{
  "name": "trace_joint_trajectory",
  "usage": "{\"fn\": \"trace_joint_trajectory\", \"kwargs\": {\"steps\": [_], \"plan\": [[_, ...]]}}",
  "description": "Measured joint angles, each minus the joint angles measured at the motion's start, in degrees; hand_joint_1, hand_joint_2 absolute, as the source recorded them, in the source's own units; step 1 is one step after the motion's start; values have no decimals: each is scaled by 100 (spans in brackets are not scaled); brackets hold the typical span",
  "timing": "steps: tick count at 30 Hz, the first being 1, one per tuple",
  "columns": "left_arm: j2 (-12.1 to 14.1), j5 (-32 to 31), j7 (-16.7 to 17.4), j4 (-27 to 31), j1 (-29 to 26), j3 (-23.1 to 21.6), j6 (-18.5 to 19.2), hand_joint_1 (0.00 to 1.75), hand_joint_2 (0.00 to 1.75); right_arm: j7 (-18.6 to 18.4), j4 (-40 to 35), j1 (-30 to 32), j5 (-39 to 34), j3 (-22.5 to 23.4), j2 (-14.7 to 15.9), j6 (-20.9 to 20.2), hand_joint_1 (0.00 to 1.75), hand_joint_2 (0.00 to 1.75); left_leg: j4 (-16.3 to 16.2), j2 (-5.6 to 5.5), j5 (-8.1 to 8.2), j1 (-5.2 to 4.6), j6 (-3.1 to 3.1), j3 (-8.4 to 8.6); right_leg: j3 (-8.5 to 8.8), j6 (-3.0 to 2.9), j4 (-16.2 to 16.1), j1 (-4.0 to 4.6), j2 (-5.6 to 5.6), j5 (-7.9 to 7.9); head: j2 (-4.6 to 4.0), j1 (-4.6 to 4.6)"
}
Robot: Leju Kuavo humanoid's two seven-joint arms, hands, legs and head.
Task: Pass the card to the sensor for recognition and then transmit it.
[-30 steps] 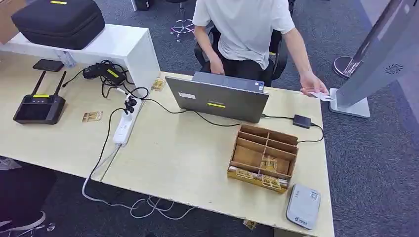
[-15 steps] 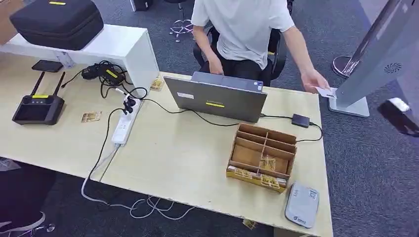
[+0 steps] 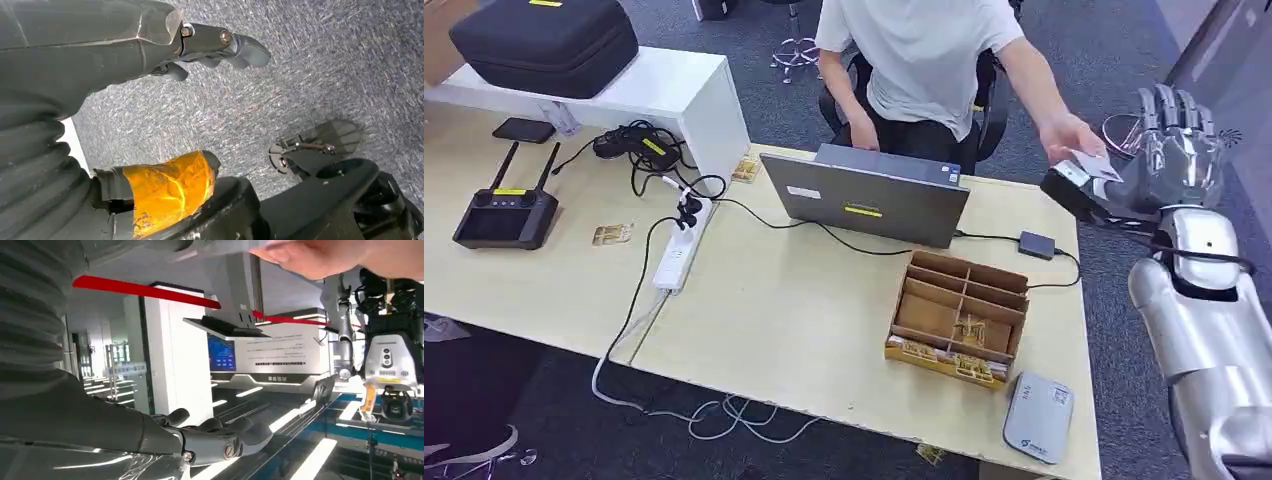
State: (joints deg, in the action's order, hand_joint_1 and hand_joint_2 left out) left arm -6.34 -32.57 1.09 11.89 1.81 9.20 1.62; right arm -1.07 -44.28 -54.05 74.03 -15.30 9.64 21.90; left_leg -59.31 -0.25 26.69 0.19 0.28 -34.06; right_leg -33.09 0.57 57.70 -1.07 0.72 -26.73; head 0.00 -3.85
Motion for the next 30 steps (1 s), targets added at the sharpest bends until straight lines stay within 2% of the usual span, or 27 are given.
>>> {"fn": "trace_joint_trajectory", "kwargs": {"steps": [21, 22, 24, 30], "plan": [[-17, -68, -7, -7, -7, 28, 46, 0, 175, 28, -15, -7, 7, -221, -278, -22, 0, 175, -1, 4, 0, 1, 0, 1, -4, -2, 1, 1, -4, 2, 0, -2], [-17, -68, -7, -7, -7, 28, 46, 0, 175, 35, -15, -1, 15, -234, -290, -22, 175, 175, -1, 3, 0, 1, 0, 0, -4, -2, 1, 1, -4, 2, 0, -2], [-20, -72, -7, -7, -6, 28, 50, 0, 175, 44, -13, 8, 13, -271, -326, -31, 175, 175, -1, 4, 0, 1, 0, 1, -4, -2, 1, 1, -4, 2, 0, -2], [-26, -52, 9, -9, -11, 90, 79, 0, 175, 332, -101, 140, -595, -291, -387, -118, 175, 175, -1, 3, 0, 0, 0, -1, -5, -2, 0, 0, -3, 2, 0, 0]]}}
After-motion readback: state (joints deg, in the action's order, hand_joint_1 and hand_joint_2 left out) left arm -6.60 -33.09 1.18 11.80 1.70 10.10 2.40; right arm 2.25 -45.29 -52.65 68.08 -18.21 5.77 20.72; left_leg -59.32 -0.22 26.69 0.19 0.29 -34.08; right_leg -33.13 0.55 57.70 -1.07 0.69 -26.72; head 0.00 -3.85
